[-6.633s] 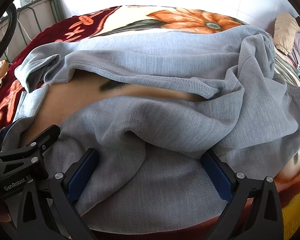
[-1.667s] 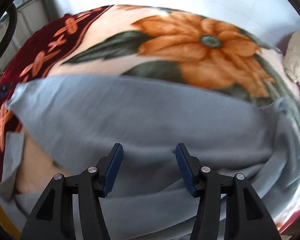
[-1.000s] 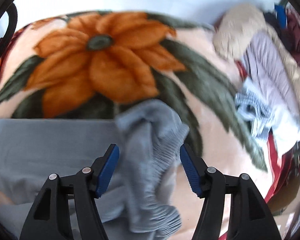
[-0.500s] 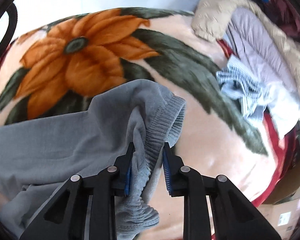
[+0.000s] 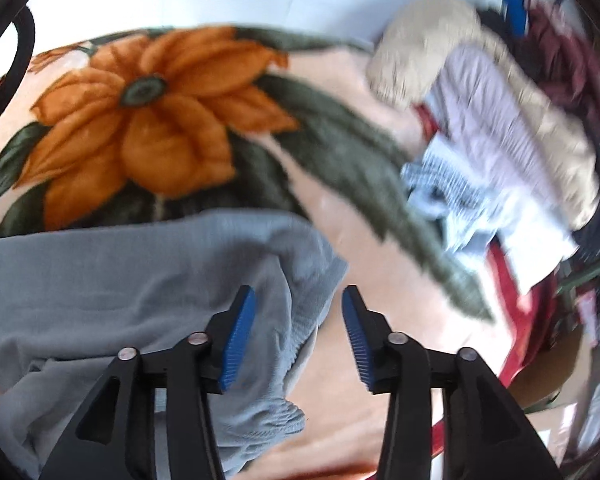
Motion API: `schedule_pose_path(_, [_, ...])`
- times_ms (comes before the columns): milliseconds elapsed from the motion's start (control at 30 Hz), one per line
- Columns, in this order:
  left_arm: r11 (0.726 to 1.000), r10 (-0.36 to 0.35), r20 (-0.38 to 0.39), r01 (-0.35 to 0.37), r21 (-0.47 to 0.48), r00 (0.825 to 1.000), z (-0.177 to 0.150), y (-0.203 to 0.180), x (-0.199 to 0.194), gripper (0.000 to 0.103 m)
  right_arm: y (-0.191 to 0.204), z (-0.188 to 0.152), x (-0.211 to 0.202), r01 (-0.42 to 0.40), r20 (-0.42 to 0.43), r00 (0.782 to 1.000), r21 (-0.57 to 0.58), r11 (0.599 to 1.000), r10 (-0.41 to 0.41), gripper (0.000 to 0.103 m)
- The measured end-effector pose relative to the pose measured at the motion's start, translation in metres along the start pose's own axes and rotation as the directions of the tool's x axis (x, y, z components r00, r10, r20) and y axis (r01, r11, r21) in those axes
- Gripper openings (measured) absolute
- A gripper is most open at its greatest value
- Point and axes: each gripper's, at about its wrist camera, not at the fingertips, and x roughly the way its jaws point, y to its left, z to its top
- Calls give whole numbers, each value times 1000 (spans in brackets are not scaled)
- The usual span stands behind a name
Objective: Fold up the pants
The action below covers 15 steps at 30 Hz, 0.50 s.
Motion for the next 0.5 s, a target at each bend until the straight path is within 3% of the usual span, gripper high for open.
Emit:
schedule_pose_path(67, [999, -21, -3, 22, 35, 1000, -6, -9, -10, 48, 12, 1, -21, -19, 55, 998, -13, 1000, 19, 57])
schedule_pose_path(133, [997, -31, -8, 31, 68, 999, -16, -19, -21, 57, 29, 0, -36, -94, 77, 992, -44, 995, 97, 58])
schedule_pose_path(400, [980, -130, -48, 135, 145, 990, -81, -57, -58, 67, 120, -41, -72, -294, 62, 947, -230, 928, 316, 58])
schedule_pose_path(500, [975, -124, -69, 135, 177, 990, -102, -72, -64, 67, 152, -63, -84, -353, 54, 924, -264, 898, 380, 58])
